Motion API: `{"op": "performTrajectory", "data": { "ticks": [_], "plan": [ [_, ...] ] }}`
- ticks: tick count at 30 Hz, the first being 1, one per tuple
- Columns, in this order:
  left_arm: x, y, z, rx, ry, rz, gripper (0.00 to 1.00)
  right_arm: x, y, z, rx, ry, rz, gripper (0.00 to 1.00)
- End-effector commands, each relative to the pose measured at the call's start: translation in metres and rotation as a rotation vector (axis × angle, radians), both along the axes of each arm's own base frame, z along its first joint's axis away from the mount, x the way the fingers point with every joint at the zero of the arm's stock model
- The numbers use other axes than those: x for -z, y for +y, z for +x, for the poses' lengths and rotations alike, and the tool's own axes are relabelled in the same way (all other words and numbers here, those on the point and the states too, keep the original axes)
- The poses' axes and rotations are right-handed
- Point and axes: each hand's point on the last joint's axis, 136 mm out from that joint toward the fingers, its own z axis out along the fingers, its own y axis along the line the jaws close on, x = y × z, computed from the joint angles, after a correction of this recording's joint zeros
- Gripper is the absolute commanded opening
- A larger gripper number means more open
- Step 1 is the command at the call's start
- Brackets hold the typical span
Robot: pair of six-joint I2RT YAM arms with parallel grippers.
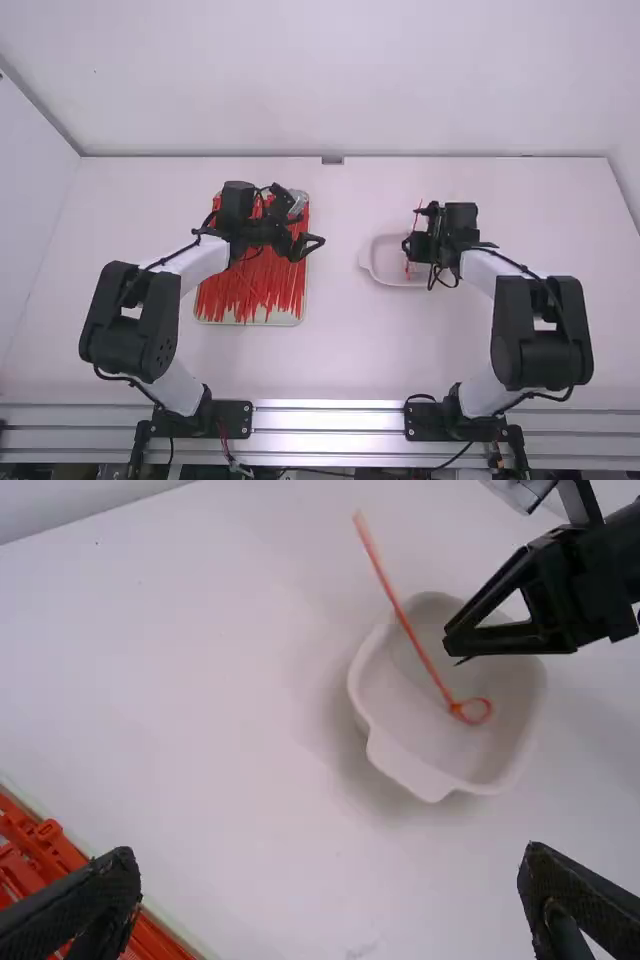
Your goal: Fasten the cable tie
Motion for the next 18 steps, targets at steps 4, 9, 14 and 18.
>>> {"op": "performTrajectory", "data": {
  "ticks": [4, 9, 14, 18],
  "plan": [
    [-0.01, 0.001, 0.005, -0.015, -0.004, -0.014, 0.99, 0.0, -0.001, -0.002, 0.0, 0.001, -0.006, 0.98],
    [-0.023, 0.01, 0.004, -0.113, 0.057, -0.014, 0.99, -0.017, -0.001, 0.0, -0.001, -0.042, -0.005, 0.98],
    [-0.054, 0.013, -0.018, -0.109, 0.043, -0.009, 0.99, -0.046, -0.001, -0.008, 0.0, -0.076, -0.004, 0.98],
    [-0.079, 0.018, -0.038, -0.116, 0.031, -0.006, 0.99, -0.069, -0.001, -0.021, 0.008, -0.092, 0.003, 0.98]
  ]
}}
